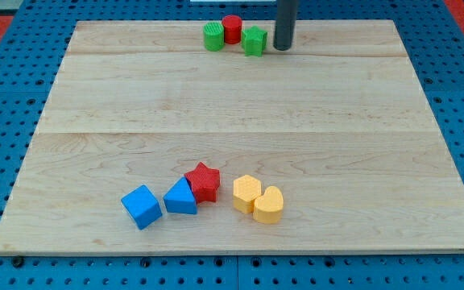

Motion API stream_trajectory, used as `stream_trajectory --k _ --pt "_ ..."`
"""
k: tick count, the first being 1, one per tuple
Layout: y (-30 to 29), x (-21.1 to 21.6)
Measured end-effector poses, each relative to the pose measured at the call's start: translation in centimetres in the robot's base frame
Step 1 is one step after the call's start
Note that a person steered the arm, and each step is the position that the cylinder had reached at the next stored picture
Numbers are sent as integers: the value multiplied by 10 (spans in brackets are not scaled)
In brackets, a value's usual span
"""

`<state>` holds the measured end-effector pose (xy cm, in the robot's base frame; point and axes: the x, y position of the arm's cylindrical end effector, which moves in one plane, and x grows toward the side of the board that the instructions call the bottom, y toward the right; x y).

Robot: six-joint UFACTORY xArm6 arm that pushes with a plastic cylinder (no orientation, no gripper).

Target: Move your arm to the center

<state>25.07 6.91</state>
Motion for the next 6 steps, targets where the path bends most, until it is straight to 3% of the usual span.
stream_trajectory --k 2,4,6 --pt "-28 -2" --pt "80 -2" --pt "90 3"
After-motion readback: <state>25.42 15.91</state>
